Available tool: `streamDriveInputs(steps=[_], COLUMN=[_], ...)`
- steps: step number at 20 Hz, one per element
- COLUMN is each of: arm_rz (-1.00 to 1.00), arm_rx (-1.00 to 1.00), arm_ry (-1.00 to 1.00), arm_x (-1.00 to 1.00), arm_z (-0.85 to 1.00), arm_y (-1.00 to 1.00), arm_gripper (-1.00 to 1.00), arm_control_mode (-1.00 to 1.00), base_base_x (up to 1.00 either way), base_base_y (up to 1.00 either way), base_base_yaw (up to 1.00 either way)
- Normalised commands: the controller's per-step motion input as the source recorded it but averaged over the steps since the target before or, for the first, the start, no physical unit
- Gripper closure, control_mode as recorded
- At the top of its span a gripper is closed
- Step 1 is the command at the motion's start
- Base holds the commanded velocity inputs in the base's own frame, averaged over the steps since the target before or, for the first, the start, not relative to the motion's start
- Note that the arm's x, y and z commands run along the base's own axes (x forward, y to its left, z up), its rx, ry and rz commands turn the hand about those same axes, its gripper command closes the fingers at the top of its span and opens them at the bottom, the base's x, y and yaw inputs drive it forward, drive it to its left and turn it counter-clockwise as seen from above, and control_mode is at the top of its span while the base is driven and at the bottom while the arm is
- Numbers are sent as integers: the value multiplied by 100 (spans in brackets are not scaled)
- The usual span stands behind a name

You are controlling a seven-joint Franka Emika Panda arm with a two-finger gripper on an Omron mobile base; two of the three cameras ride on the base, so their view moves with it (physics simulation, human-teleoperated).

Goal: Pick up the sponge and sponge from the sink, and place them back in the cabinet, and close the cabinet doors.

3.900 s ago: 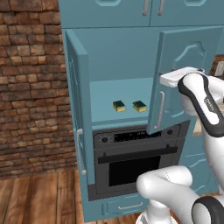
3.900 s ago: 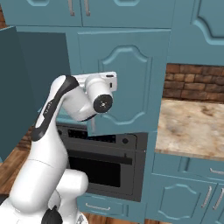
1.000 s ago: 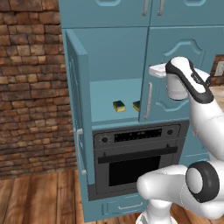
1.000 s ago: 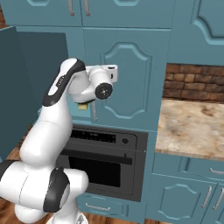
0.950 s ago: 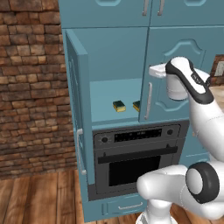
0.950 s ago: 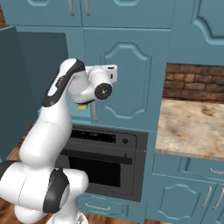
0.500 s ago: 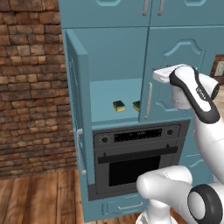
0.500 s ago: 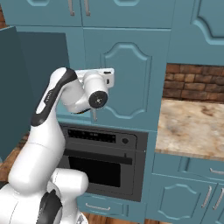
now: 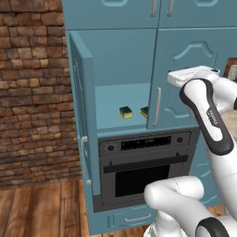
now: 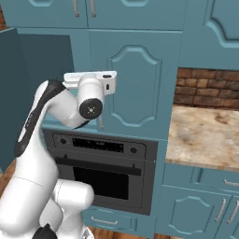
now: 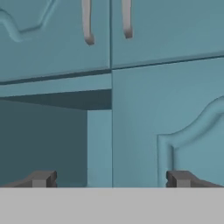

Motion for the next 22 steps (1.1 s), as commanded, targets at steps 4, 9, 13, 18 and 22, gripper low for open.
streamDriveInputs(steps=[4,9,13,18,22], arm_rz=[-9,-10,-10,-10,-9], arm_rx=[0,0,0,0,0], arm_ry=[0,0,0,2,4], arm_x=[-56,-58,-58,-57,-60], arm_z=[35,32,32,33,25], arm_y=[0,0,0,2,7], arm_gripper=[-100,-100,-100,-100,-100], arm_control_mode=[-100,-100,-100,-100,-100], base_base_x=[0,0,0,0,0], base_base_y=[0,0,0,0,0], base_base_yaw=[0,0,0,0,0])
